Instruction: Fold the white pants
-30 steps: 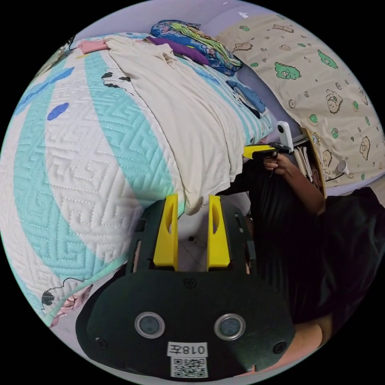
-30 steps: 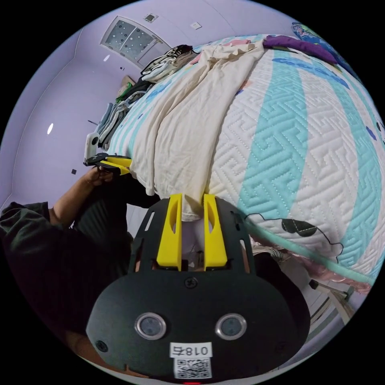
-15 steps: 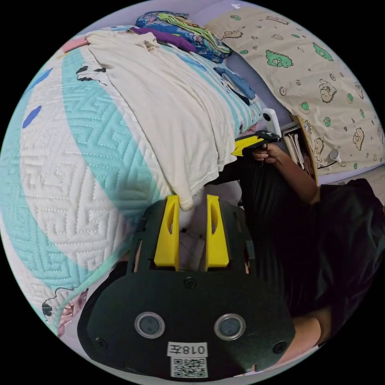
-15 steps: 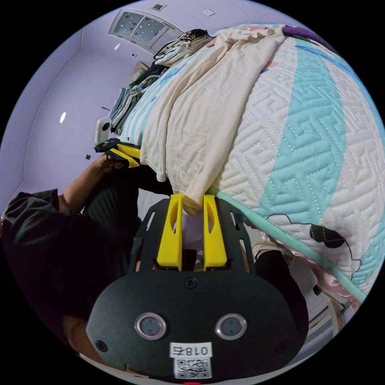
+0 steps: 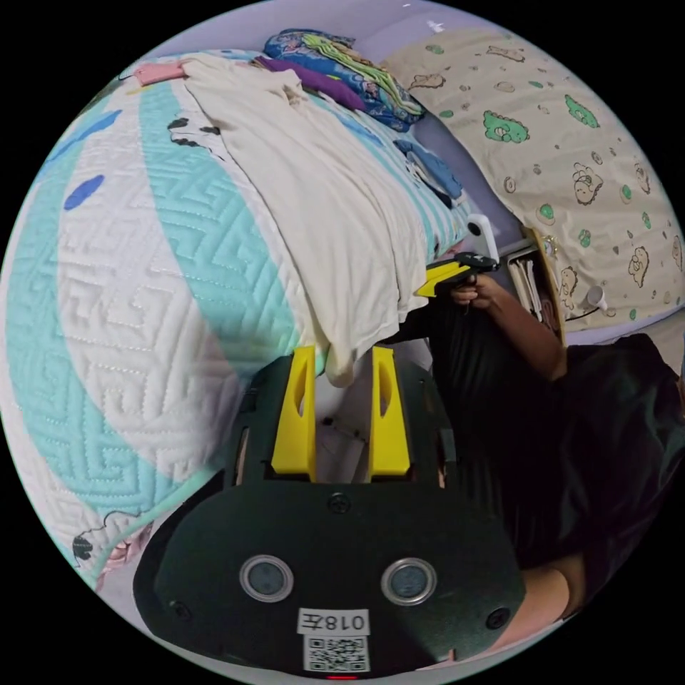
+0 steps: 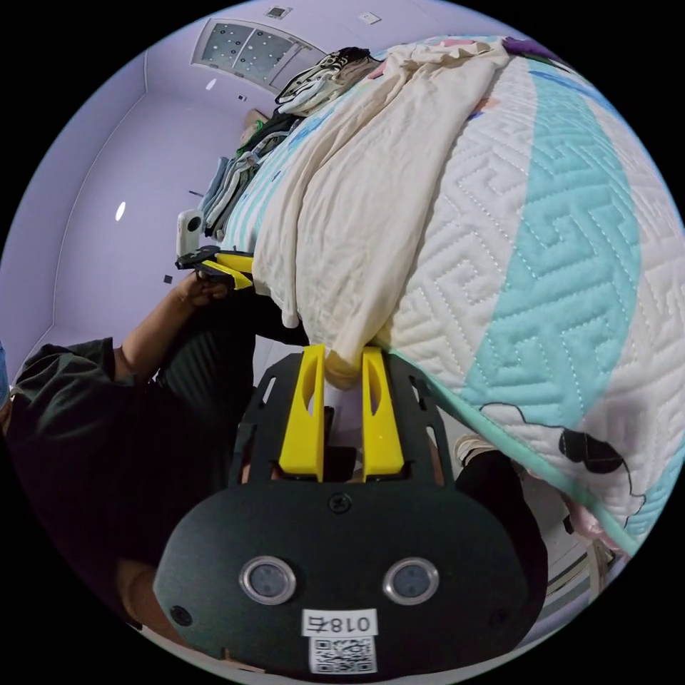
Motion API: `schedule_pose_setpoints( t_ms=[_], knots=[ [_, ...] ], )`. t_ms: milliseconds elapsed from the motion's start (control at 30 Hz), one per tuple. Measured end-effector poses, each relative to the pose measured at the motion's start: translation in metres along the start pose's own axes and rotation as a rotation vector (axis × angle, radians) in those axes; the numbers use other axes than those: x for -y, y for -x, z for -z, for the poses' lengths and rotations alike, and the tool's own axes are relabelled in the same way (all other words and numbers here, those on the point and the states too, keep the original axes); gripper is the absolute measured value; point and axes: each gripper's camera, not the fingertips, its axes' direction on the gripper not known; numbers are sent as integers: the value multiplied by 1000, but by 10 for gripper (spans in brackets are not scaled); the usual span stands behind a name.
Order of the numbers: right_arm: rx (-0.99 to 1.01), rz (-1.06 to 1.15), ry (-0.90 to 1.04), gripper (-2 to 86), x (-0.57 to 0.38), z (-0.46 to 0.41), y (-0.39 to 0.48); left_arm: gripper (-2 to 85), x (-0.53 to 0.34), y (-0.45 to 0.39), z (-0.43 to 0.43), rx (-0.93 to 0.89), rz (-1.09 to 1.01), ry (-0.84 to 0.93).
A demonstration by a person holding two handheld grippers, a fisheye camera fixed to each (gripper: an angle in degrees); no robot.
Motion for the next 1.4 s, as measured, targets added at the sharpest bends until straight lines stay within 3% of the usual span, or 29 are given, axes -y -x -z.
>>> schedule_pose_setpoints(
  t_ms=[300,533,967,1200,1400],
  knots=[
    [41,24,34,77,10,-1,12,84,-1,25,-20,-160,29,48],
    [32,4,17,33,13,11,25,-2,-5,36,-23,-108,72,63],
    [171,49,-297,5,-25,124,103,-8,-54,8,48,-308,0,-233],
    [179,115,-294,5,-66,175,174,-8,-105,-59,74,-289,-133,-226],
    [278,28,-260,4,-101,189,199,-8,-159,-67,54,-384,-67,-201]
  ],
)
